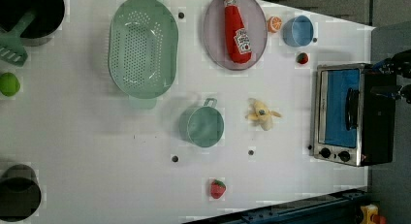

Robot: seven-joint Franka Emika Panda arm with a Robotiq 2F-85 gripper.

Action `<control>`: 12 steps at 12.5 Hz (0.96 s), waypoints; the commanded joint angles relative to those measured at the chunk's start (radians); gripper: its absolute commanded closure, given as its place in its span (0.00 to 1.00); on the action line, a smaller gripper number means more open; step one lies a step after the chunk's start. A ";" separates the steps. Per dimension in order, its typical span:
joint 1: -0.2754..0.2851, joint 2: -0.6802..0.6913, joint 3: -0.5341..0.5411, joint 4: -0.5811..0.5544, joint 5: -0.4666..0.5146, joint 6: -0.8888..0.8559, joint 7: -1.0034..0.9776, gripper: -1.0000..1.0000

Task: Pick Banana and place it in mug.

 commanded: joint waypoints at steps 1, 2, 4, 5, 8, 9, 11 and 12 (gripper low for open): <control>0.013 -0.376 -0.060 -0.250 -0.002 -0.168 0.002 0.20; 0.013 -0.375 -0.060 -0.252 -0.002 -0.168 0.002 0.09; 0.013 -0.366 -0.060 -0.272 -0.002 -0.161 0.001 0.00; 0.013 -0.356 -0.060 -0.293 -0.002 -0.137 0.001 0.00; 0.013 -0.298 -0.059 -0.390 -0.002 0.026 -0.037 0.00; 0.013 -0.270 -0.059 -0.426 -0.002 0.095 -0.086 0.00; 0.013 -0.205 -0.059 -0.498 -0.002 0.233 -0.186 0.00; 0.013 -0.168 -0.059 -0.529 -0.002 0.302 -0.223 0.00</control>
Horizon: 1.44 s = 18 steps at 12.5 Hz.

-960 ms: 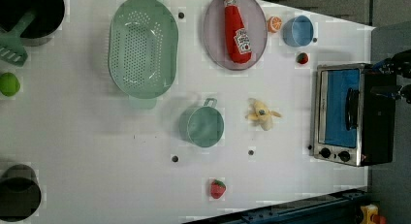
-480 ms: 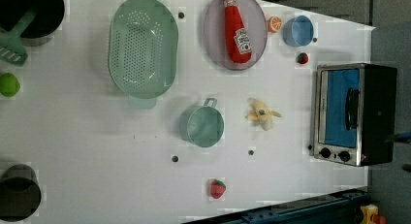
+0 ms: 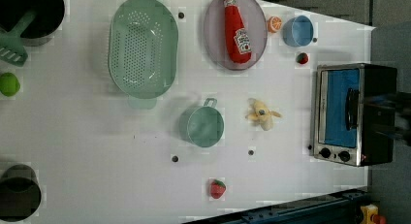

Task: Pick Banana and place it in mug.

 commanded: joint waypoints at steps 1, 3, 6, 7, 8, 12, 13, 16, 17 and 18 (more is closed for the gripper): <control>0.006 0.143 0.000 -0.132 0.003 0.140 -0.177 0.00; 0.006 0.234 0.000 -0.174 0.003 0.286 -0.248 0.00; 0.006 0.387 0.001 -0.219 0.003 0.478 -0.303 0.00; 0.006 0.430 0.001 -0.226 0.003 0.537 -0.303 0.00; 0.006 0.476 0.002 -0.231 0.003 0.586 -0.303 0.00; 0.006 0.611 0.025 -0.225 0.003 0.681 -0.303 0.00; 0.006 0.635 0.025 -0.224 0.003 0.720 -0.302 0.00; 0.006 0.678 0.031 -0.227 0.003 0.780 -0.302 0.00; 0.006 0.678 0.034 -0.227 0.003 0.779 -0.302 0.05; 0.005 0.678 0.033 -0.229 0.003 0.779 -0.302 0.25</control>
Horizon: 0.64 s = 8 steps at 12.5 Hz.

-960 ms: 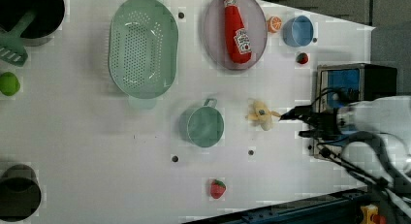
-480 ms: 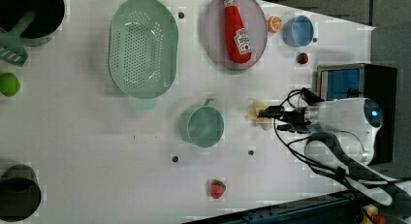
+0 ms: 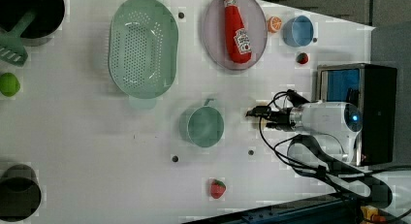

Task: Pick Banana and place it in mug.

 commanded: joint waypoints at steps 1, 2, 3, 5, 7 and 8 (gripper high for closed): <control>0.002 -0.015 -0.021 0.023 -0.011 0.002 -0.026 0.33; 0.002 -0.016 -0.019 0.026 -0.011 0.003 -0.026 0.45; 0.002 -0.014 -0.020 0.022 -0.011 0.001 -0.026 0.56; 0.001 -0.016 -0.020 0.024 -0.011 0.002 -0.026 0.67; -0.001 -0.022 -0.022 0.027 -0.011 0.002 -0.026 0.67; -0.002 -0.040 -0.023 0.028 -0.010 0.001 -0.026 0.67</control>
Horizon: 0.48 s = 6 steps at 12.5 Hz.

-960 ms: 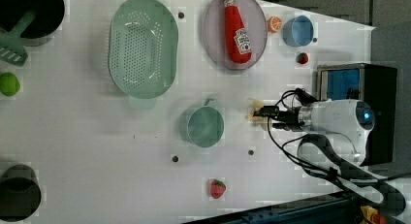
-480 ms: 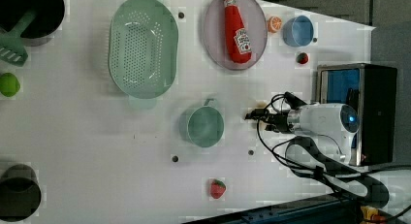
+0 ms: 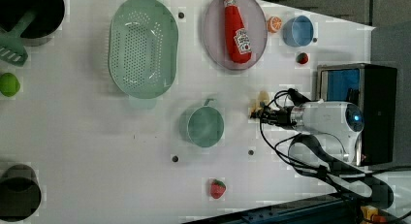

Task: Pick Banana and place it in mug.

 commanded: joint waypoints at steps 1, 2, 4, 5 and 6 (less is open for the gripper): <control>-0.006 -0.060 -0.019 0.021 0.000 -0.004 -0.015 0.67; -0.009 -0.109 -0.021 0.022 0.000 -0.029 -0.015 0.67; -0.010 -0.239 -0.034 0.028 0.000 -0.163 -0.015 0.67; -0.010 -0.314 -0.039 0.041 0.000 -0.265 -0.016 0.67; -0.010 -0.380 -0.042 0.061 0.000 -0.370 -0.016 0.67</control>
